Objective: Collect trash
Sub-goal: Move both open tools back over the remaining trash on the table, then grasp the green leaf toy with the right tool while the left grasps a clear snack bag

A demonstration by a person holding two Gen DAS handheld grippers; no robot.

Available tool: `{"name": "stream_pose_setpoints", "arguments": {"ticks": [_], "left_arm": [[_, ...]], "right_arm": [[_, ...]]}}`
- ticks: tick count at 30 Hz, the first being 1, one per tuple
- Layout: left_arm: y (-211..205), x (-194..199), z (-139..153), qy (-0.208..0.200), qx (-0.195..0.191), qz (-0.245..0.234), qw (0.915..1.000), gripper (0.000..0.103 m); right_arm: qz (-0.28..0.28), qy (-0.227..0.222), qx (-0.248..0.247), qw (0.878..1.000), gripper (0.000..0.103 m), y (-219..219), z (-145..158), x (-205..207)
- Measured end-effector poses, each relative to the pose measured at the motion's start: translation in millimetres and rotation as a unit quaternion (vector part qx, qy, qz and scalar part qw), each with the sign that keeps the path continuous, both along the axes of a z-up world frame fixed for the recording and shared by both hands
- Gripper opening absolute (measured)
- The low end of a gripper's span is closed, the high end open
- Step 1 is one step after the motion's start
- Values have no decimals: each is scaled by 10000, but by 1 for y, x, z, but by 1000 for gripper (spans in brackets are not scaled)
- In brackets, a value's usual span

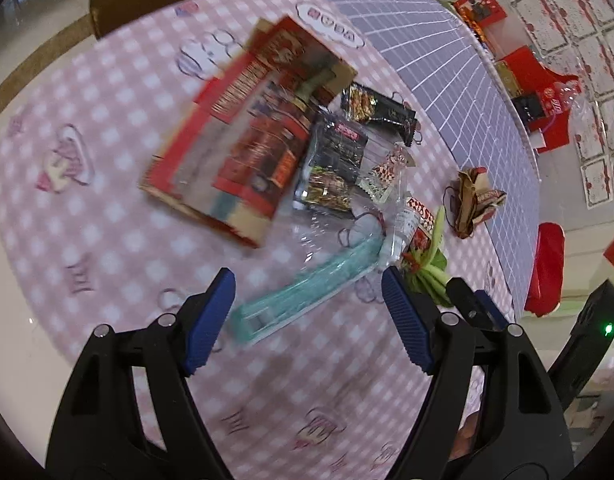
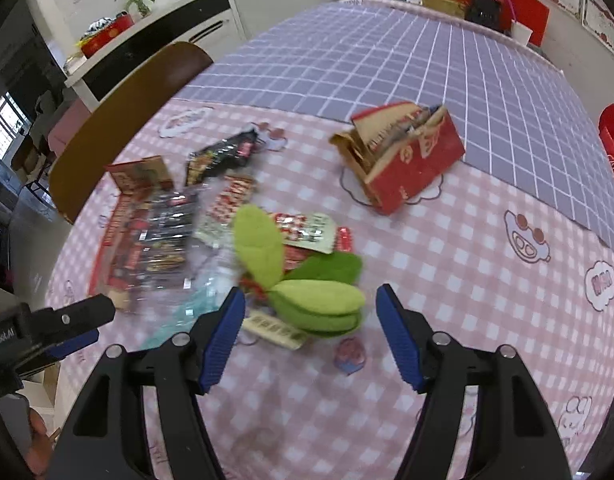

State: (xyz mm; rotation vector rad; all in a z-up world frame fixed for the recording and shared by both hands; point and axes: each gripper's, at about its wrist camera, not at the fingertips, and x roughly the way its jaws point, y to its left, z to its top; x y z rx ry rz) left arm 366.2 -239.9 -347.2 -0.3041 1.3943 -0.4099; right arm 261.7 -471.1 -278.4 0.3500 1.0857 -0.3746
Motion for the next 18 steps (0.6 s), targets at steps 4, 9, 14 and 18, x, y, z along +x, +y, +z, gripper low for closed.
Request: {"name": "stream_pose_setpoints", "arguments": {"ticks": [4, 9, 14, 18], "left_arm": [[-18, 8, -11, 83, -15, 108, 9999, 75], [-22, 16, -29, 383, -277, 475, 9978, 75], [-26, 20, -31, 328, -273, 537, 9976, 75], [-26, 21, -29, 294, -227, 480, 9982, 63]], "right_arm": [[60, -62, 27, 10000, 67, -9, -6, -1], [84, -51, 197, 9998, 67, -11, -16, 6], [191, -23, 343, 9992, 67, -10, -24, 14], [219, 14, 384, 9990, 67, -10, -32, 20]]}}
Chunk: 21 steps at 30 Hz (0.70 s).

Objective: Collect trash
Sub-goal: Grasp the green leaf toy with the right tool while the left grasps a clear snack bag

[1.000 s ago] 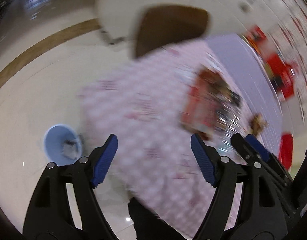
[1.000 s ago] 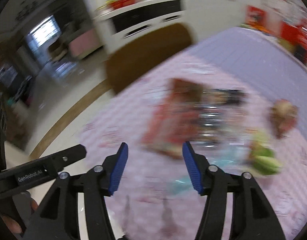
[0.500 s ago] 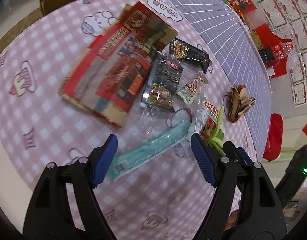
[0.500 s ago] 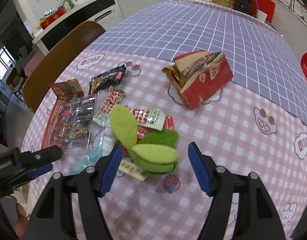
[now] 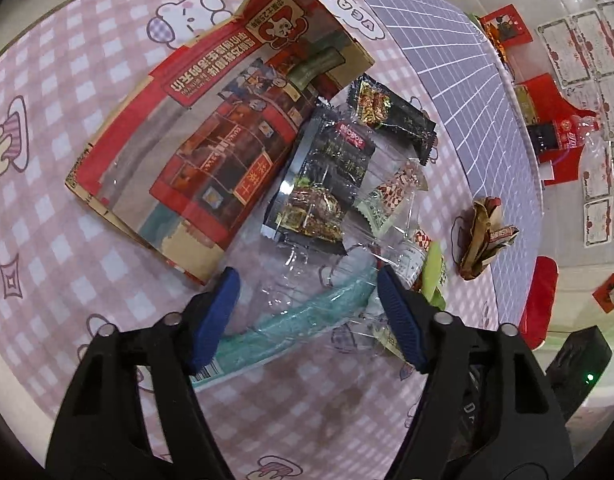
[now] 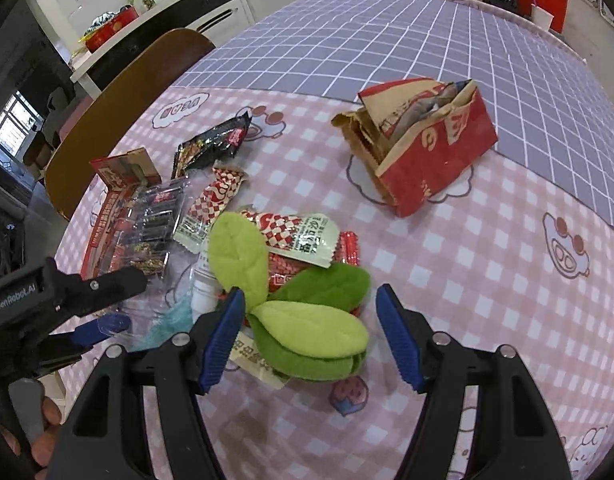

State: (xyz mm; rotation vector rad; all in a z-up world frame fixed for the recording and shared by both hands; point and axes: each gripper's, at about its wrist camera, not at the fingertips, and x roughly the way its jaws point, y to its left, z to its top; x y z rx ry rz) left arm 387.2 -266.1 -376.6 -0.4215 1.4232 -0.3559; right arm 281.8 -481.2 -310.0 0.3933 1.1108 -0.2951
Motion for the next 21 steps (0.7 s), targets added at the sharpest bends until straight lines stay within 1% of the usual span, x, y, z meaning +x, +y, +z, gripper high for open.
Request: {"name": "stream_pose_setpoints", "arguments": {"ticks": [1, 2, 3, 5, 6, 7, 8, 9, 10, 11, 12, 13, 17, 21], "left_arm": [[1, 0, 0, 9, -14, -16, 10000, 62], [1, 0, -1, 4, -13, -40, 10000, 54], [1, 0, -2, 2, -31, -80, 10000, 51], [2, -3, 1, -53, -54, -119, 9999, 48], [1, -4, 3, -84, -83, -180, 9998, 45], [1, -6, 7, -152, -125, -183, 9996, 42], [1, -7, 10, -211, -197, -194, 9994, 37], [1, -7, 13, -242, -271, -236, 9991, 33], [0, -8, 18, -303, -358, -306, 9984, 31], [0, -9, 24, -378, -452, -355, 9976, 26], [0, -9, 30, -424, -535, -407, 9968, 23], [0, -10, 33, -454, -598, -451, 9962, 22], [6, -16, 55, -589, -923, -579, 9923, 18], [20, -23, 81, -767, -1269, -710, 9864, 14]], "right_arm": [[16, 29, 2, 10000, 67, 1, -3, 1], [10, 35, 15, 10000, 67, 0, -4, 1], [-13, 43, 72, 10000, 68, -1, -7, 2], [-88, 37, 210, 9997, 68, -4, -10, 2], [-89, 19, 198, 9998, 65, -4, -9, 1], [-25, -14, 171, 9998, 51, -3, -7, 0], [32, -20, 158, 9999, 45, -2, -5, 0], [74, -25, 145, 9999, 33, -1, -2, 0], [118, -35, 195, 9997, 15, 0, -1, -1], [175, -17, 321, 9993, 10, 1, 2, -1], [171, -26, 354, 9992, 6, 1, 5, -2], [177, -105, 376, 9991, 5, 2, 11, -3], [257, -413, 201, 9986, 4, 9, 43, -8], [377, -727, -139, 9965, 4, 24, 81, -11]]}}
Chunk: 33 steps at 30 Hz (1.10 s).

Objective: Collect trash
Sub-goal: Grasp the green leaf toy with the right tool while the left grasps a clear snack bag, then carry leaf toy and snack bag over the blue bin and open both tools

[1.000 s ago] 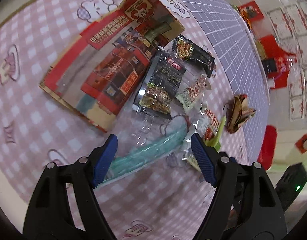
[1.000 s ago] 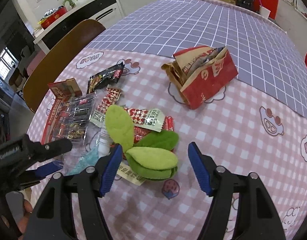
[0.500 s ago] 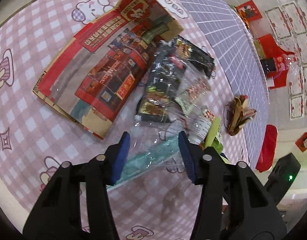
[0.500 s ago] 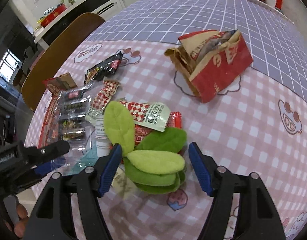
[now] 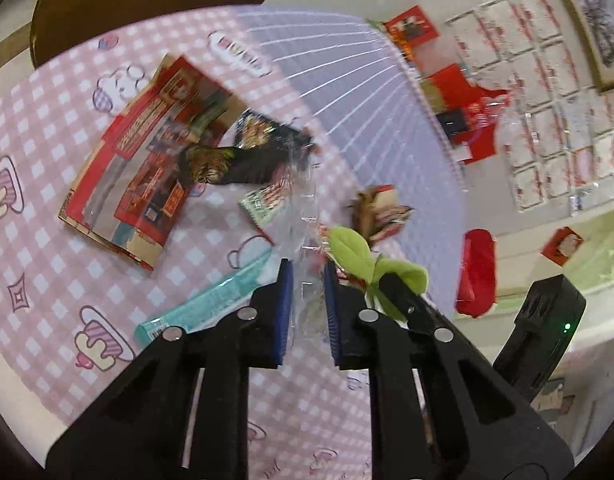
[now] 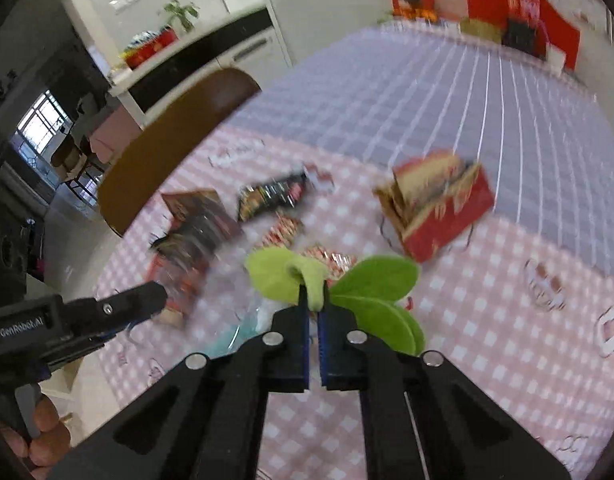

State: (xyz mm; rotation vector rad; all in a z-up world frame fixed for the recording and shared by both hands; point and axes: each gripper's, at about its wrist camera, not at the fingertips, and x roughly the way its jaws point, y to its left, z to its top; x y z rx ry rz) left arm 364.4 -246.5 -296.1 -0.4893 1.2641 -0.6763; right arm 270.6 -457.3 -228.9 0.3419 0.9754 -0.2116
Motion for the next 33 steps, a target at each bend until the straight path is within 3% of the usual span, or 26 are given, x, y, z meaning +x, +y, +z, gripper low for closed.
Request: {"name": "stream_pose_setpoints", "arguments": {"ticks": [4, 8, 13, 18, 22, 25, 33], "left_arm": [[20, -8, 21, -198, -250, -82, 9995, 12], [57, -14, 43, -379, -439, -12, 9983, 9], [129, -21, 70, -595, -594, 306, 9960, 9], [231, -33, 82, -632, -586, 1030, 9909, 9], [306, -46, 77, -614, -376, 1616, 9842, 9], [370, -59, 58, -407, -137, 2140, 9759, 9], [485, -75, -30, 376, 527, 3028, 9509, 9]], "right_arm": [[172, -322, -341, 9988, 4, 26, 36, 0], [362, -538, -371, 9972, 4, 61, 62, -1], [852, -755, -235, 9932, 4, 129, 83, 9], [1461, -818, 25, 9859, 4, 210, 85, 25], [2025, -682, 310, 9764, 4, 284, 74, 40], [2471, -361, 646, 9662, 4, 347, 48, 52], [3421, 589, 642, 9356, 4, 489, -44, 71]]}}
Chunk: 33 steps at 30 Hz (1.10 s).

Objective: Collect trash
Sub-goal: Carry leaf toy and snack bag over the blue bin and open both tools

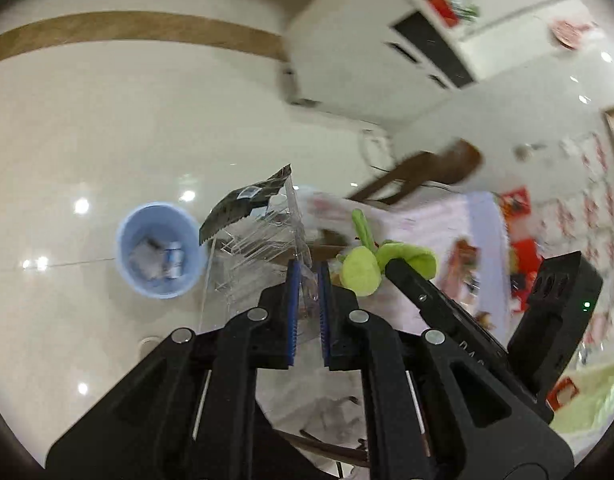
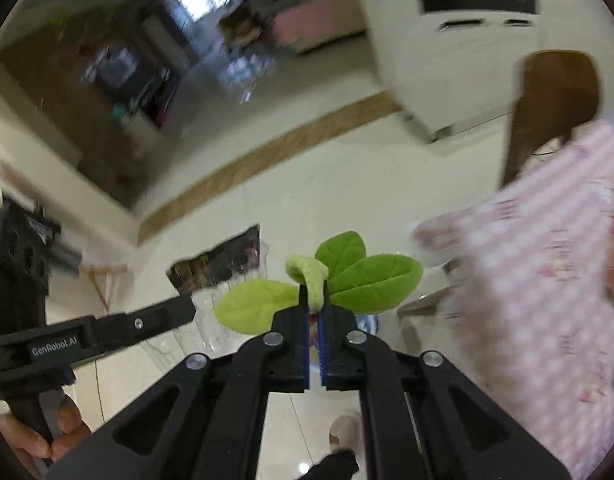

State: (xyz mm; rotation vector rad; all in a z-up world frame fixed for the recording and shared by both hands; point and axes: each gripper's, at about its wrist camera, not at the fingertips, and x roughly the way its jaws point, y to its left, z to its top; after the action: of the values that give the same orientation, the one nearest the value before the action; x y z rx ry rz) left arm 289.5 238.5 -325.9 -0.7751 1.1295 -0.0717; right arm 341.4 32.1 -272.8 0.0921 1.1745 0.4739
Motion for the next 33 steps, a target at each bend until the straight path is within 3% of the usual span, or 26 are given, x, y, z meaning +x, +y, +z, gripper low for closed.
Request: {"name": "stream_pose_setpoints", "arguments": {"ticks": [7, 13, 14, 16, 17, 33], "left_arm": [[55, -4, -60, 598, 151, 372, 9974, 9], [81, -10, -86, 814, 195, 478, 9953, 9], [81, -8, -89, 850, 217, 477, 9950, 9], [85, -10, -95, 913, 237, 479, 9944, 9], [85, -10, -98, 950, 229, 474, 9941, 9], [64, 15, -123, 1360, 68, 206, 9905, 9]], "right_arm": [[544, 377, -433, 9969, 4, 83, -57, 3], [577, 736, -535, 9942, 8, 114, -90, 8], [557, 784, -544, 9939, 8, 114, -94, 9], [506, 867, -650, 9928, 24, 122, -103, 14], [476, 867, -679, 9928, 27, 122, -108, 17], [332, 888, -926, 9912, 32, 100, -110, 12]]}}
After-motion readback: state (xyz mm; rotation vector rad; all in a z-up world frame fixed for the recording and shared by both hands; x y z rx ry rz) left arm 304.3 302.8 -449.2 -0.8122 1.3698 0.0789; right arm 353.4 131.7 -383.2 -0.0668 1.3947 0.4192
